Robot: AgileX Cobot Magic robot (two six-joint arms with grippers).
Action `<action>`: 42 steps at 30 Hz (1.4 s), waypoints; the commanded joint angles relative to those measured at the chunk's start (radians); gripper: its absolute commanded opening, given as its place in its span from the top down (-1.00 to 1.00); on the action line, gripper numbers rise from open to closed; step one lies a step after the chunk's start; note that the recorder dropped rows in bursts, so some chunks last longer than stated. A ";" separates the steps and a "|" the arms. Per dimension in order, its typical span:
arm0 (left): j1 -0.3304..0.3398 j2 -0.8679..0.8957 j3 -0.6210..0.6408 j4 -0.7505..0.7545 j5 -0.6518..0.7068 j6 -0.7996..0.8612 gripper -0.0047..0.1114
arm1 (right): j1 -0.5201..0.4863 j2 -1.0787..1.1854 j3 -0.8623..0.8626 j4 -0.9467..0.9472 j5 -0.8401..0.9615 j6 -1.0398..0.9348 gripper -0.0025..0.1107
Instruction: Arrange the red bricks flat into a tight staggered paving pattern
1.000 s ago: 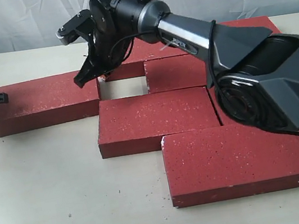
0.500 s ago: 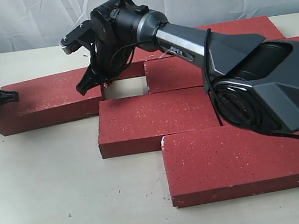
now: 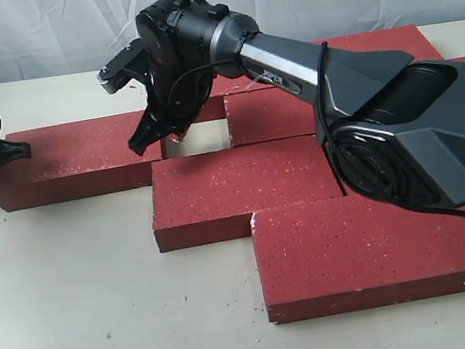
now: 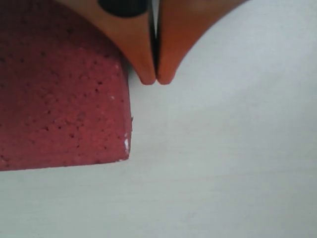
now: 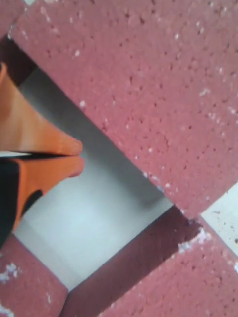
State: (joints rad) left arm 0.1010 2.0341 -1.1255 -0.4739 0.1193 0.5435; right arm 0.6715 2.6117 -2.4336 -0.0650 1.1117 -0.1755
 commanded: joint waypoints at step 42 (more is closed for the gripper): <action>-0.184 0.002 -0.003 -0.005 -0.042 0.015 0.92 | -0.156 -1.051 1.439 -0.254 -0.791 0.103 0.97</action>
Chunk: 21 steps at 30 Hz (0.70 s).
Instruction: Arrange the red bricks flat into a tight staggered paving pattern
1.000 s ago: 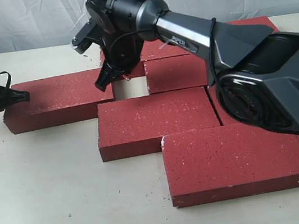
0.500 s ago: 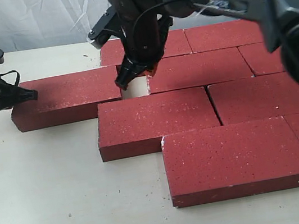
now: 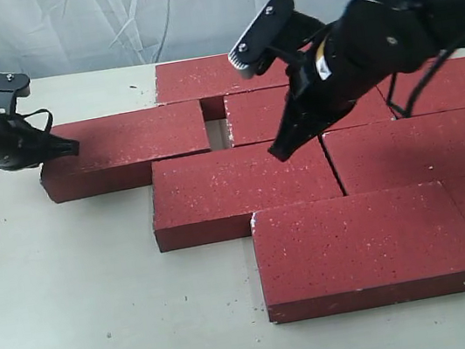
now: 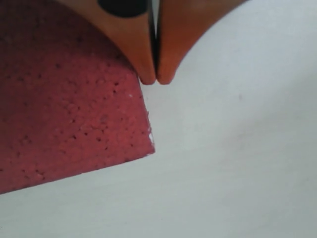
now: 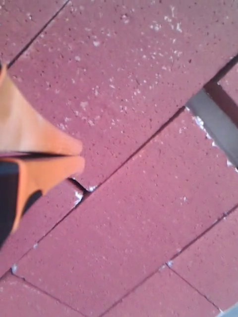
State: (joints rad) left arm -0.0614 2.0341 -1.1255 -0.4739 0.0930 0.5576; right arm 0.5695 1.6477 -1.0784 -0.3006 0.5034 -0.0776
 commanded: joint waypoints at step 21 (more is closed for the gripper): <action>-0.106 0.002 -0.003 -0.001 -0.049 0.001 0.92 | -0.081 -0.106 0.087 -0.035 -0.184 0.004 0.97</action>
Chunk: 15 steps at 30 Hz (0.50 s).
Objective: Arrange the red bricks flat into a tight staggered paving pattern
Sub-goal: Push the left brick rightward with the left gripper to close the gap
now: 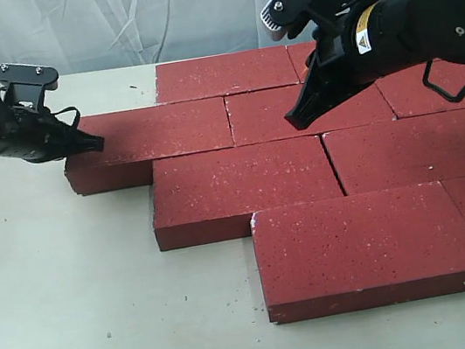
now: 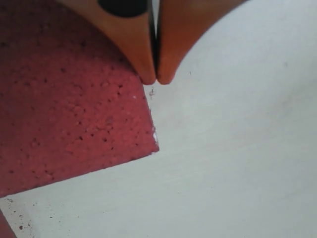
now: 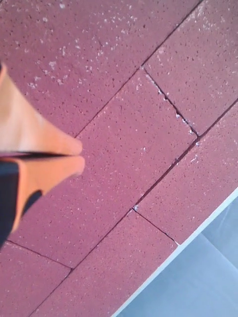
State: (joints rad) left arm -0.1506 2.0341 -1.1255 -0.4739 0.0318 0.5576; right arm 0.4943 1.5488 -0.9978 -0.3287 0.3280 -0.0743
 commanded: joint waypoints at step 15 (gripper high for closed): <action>0.000 0.002 -0.003 0.052 0.006 0.001 0.92 | -0.006 -0.007 0.006 -0.006 -0.008 0.000 0.97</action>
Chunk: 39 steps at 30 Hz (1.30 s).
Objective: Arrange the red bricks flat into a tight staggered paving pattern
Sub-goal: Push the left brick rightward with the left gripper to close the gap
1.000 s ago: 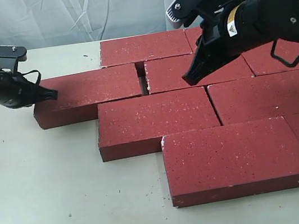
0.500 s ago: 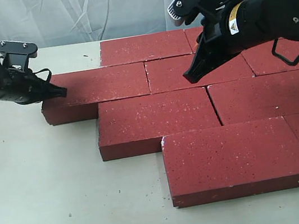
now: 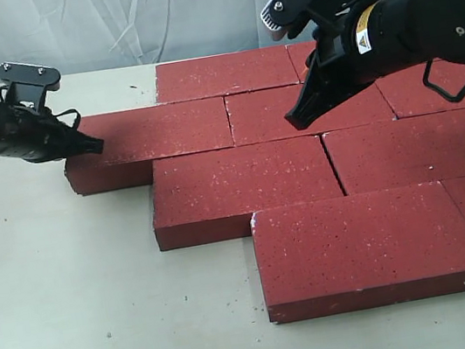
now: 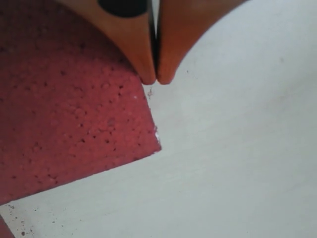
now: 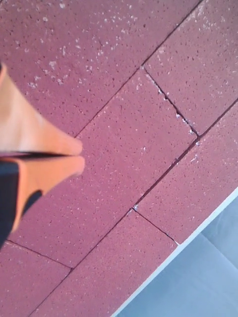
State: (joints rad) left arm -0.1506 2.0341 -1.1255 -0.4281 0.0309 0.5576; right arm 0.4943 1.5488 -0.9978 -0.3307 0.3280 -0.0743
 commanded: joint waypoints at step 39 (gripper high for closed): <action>-0.196 -0.084 -0.064 -0.073 0.674 0.162 0.92 | -0.006 -0.003 0.006 -0.005 -0.002 0.000 0.97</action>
State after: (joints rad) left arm -0.3346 1.9483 -1.1831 -0.4878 0.7151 0.7161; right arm 0.4943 1.5488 -0.9978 -0.3307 0.3280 -0.0743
